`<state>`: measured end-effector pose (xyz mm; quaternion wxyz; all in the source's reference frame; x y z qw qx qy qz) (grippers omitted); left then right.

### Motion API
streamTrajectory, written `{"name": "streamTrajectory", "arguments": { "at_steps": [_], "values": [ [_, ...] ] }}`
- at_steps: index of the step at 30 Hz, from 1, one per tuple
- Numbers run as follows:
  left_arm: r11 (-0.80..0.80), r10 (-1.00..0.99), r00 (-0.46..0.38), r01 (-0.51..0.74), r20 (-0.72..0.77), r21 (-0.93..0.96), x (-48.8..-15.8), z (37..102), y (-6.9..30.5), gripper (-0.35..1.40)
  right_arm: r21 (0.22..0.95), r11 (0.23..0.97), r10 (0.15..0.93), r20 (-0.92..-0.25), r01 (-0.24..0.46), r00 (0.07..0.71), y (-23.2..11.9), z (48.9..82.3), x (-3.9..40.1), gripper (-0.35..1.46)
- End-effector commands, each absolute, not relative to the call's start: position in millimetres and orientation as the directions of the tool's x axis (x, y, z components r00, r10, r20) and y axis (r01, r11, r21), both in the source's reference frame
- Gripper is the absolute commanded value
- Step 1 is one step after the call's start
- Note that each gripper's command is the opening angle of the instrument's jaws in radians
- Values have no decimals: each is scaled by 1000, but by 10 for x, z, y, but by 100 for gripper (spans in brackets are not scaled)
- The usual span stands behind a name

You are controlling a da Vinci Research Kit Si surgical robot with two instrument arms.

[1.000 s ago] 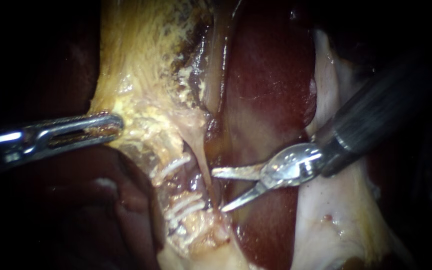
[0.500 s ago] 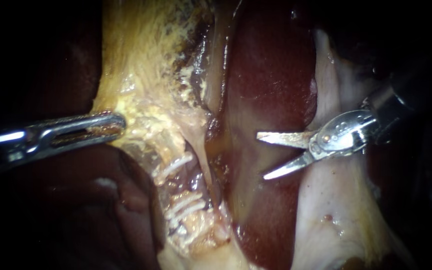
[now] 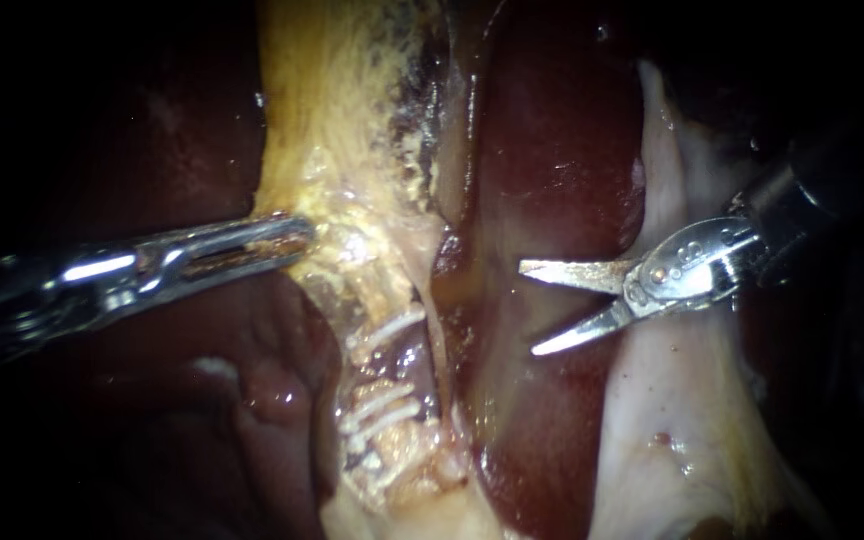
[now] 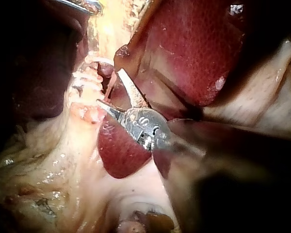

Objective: Go back from the cut left tube

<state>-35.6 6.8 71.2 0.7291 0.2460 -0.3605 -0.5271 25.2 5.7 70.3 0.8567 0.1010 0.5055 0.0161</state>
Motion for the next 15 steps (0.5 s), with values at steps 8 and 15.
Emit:
{"name": "streamTrajectory", "arguments": {
  "at_steps": [8, 15],
  "values": [
    [318, -948, 187, 590, 257, 743, -370, 709, 67, -35, 190, 979, 132, -864, 72, 486, 58, 701, 253, 143],
    [318, -948, 188, 588, 256, 744, -368, 707, 68, -35, 190, 979, 132, -864, 72, 486, 59, 701, 252, 143]
  ]
}}
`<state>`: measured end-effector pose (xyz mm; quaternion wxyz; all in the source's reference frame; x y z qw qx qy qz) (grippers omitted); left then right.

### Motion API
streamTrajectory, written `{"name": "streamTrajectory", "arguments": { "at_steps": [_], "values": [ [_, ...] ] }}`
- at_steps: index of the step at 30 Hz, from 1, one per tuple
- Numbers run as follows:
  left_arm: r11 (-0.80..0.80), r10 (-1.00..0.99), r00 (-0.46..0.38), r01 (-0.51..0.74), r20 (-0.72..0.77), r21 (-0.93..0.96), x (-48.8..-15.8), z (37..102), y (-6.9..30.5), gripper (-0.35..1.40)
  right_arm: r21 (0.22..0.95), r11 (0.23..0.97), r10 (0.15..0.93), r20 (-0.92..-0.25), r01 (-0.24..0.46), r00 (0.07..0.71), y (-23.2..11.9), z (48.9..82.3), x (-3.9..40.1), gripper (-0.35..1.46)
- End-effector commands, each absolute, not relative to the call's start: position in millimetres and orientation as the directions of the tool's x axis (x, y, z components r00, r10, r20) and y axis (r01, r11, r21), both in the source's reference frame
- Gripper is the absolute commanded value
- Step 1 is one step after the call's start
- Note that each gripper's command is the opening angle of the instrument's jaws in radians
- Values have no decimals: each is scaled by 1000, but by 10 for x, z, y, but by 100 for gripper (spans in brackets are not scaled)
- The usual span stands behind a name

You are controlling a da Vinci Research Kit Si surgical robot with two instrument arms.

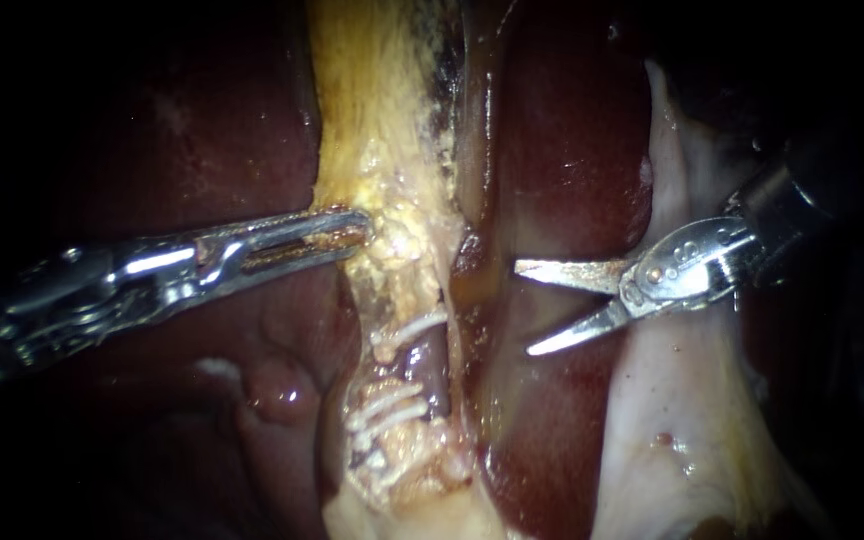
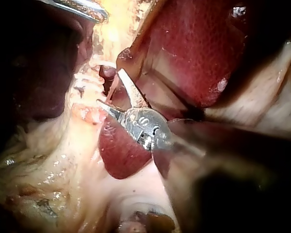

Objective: Go back from the cut left tube

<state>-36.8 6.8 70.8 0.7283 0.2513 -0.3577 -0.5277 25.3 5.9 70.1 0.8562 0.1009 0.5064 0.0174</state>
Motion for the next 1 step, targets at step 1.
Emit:
{"name": "streamTrajectory", "arguments": {
  "at_steps": [1],
  "values": [
    [318, -948, 188, 588, 256, 744, -368, 707, 68, -35, 190, 979, 132, -864, 72, 486, 59, 701, 252, 143]
  ]
}}
